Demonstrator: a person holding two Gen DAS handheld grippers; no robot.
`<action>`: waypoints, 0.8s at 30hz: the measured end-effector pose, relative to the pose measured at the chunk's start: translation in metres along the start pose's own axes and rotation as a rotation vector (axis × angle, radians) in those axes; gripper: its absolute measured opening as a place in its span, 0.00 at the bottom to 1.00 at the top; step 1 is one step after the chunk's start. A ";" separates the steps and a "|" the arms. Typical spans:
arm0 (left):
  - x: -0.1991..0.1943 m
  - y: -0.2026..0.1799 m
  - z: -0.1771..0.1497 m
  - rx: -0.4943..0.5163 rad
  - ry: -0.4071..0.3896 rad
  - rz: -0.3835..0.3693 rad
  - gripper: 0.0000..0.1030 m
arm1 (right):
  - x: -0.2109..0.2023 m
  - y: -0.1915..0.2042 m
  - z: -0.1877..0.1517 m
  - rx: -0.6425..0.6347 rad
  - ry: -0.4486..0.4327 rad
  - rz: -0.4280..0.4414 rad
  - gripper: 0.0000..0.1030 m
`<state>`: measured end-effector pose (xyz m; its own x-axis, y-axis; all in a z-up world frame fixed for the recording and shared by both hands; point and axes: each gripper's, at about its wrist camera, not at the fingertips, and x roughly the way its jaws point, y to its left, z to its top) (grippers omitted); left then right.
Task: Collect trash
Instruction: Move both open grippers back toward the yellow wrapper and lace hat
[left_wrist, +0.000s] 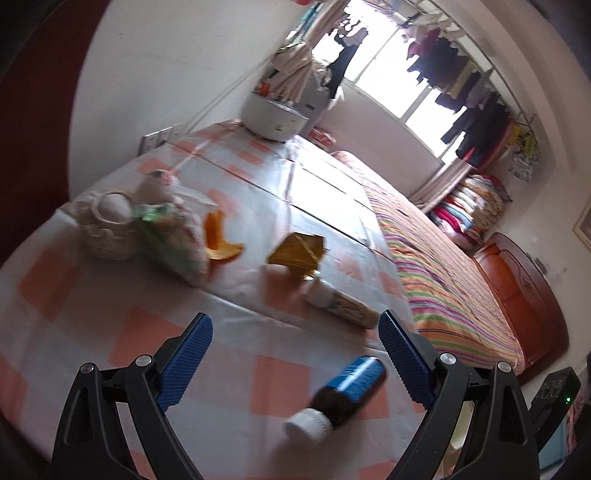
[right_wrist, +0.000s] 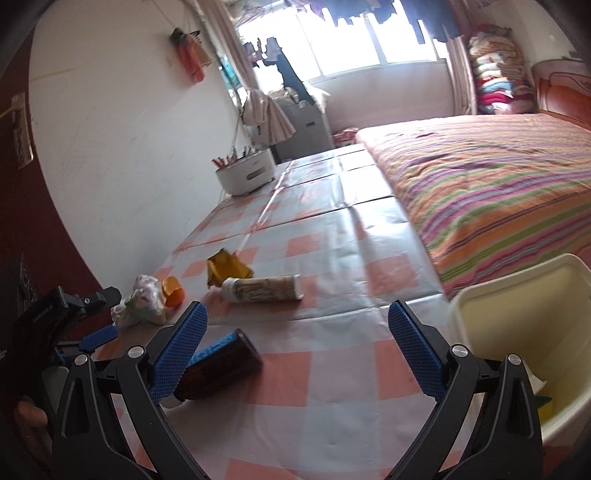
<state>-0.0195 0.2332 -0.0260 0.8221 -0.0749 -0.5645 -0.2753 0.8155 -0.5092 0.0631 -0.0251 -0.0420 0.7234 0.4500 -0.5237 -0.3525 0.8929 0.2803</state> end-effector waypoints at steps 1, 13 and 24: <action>-0.003 0.008 0.003 -0.011 -0.004 0.019 0.86 | 0.004 0.006 0.001 -0.012 0.009 0.010 0.94; -0.034 0.096 0.031 -0.162 -0.068 0.174 0.86 | 0.061 0.103 0.001 -0.196 0.109 0.173 0.94; -0.027 0.134 0.050 -0.229 -0.047 0.226 0.86 | 0.101 0.183 0.020 -0.386 0.152 0.250 0.94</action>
<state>-0.0535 0.3737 -0.0466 0.7478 0.1245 -0.6522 -0.5543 0.6577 -0.5101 0.0838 0.1836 -0.0279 0.5040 0.6235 -0.5977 -0.7196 0.6858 0.1087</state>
